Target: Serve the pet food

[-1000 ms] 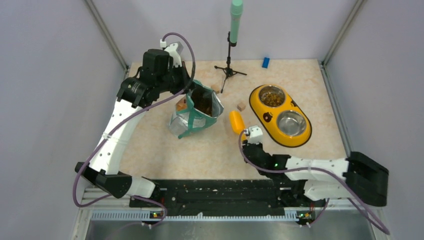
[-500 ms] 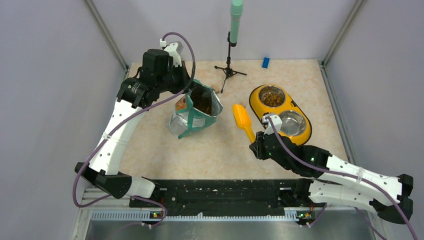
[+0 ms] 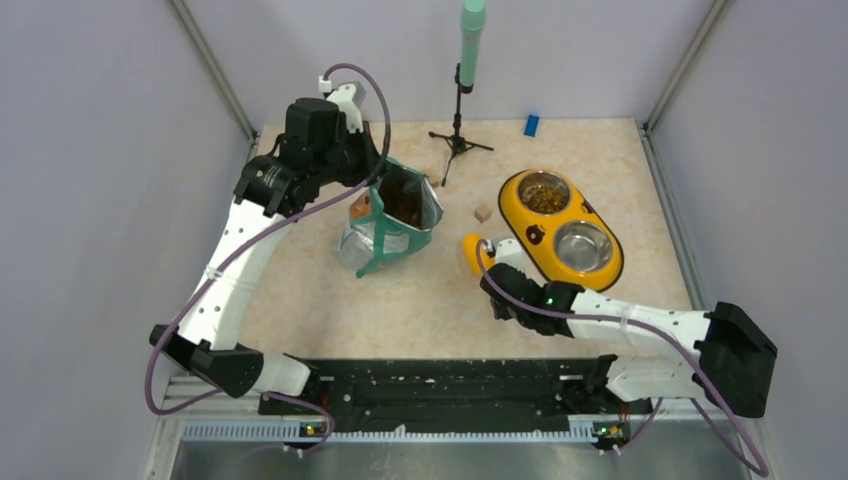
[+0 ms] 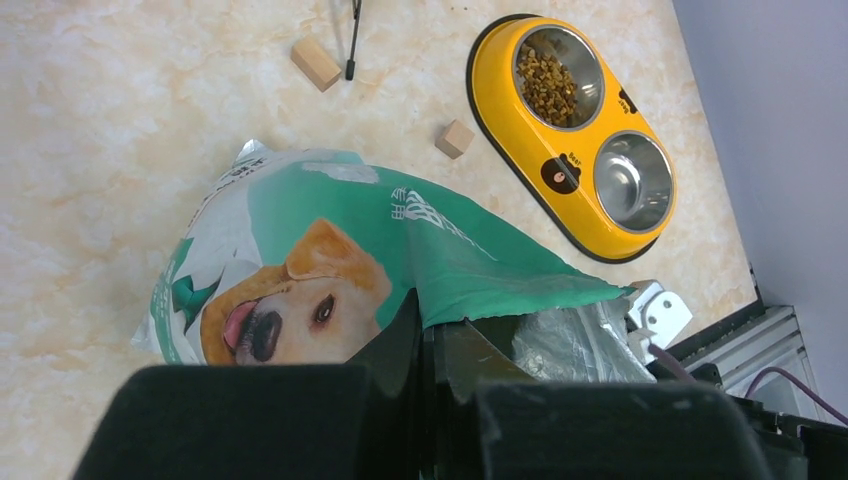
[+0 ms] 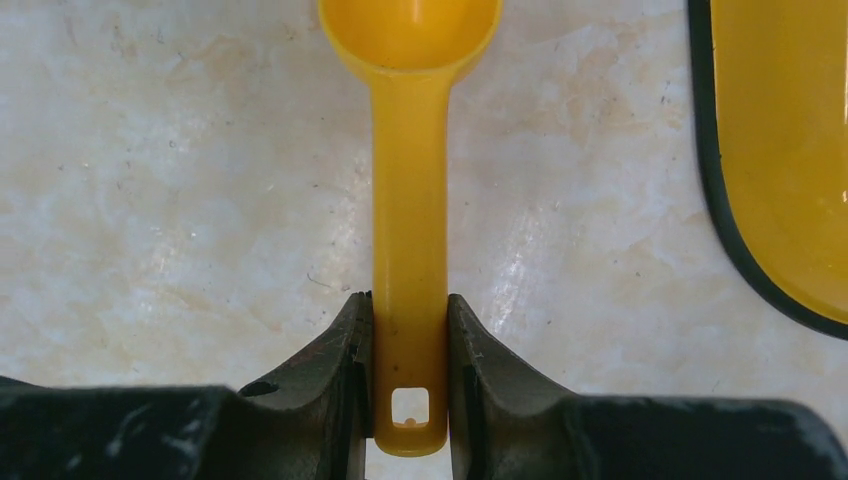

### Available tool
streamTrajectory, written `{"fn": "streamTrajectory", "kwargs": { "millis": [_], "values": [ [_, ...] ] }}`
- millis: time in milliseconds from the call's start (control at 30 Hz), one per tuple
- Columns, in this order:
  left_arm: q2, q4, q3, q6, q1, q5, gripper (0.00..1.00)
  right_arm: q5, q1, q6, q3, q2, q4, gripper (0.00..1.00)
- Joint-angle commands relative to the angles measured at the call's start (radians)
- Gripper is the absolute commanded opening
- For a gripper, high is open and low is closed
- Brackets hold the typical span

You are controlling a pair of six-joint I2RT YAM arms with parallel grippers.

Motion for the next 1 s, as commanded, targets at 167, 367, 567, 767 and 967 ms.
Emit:
{"fn": "streamTrajectory", "kwargs": {
  "millis": [167,367,567,767,967],
  "values": [
    [-0.069,0.111,0.020,0.026,-0.003,-0.040,0.00,-0.198,-0.118,-0.066,0.422,-0.096,-0.406,0.00],
    [-0.076,0.115,0.013,0.050,-0.003,-0.021,0.00,-0.286,-0.128,-0.059,0.894,-0.107,-0.801,0.00],
    [-0.090,0.107,0.011,0.102,-0.003,0.034,0.00,-0.522,-0.128,-0.086,1.249,-0.050,-0.920,0.00],
    [-0.116,0.130,-0.014,0.105,-0.003,0.050,0.00,-0.710,-0.126,-0.112,1.308,-0.028,-0.877,0.00],
    [-0.123,0.140,-0.027,0.100,-0.003,0.043,0.00,-0.743,-0.089,-0.144,1.280,0.030,-0.903,0.00]
  ]
}}
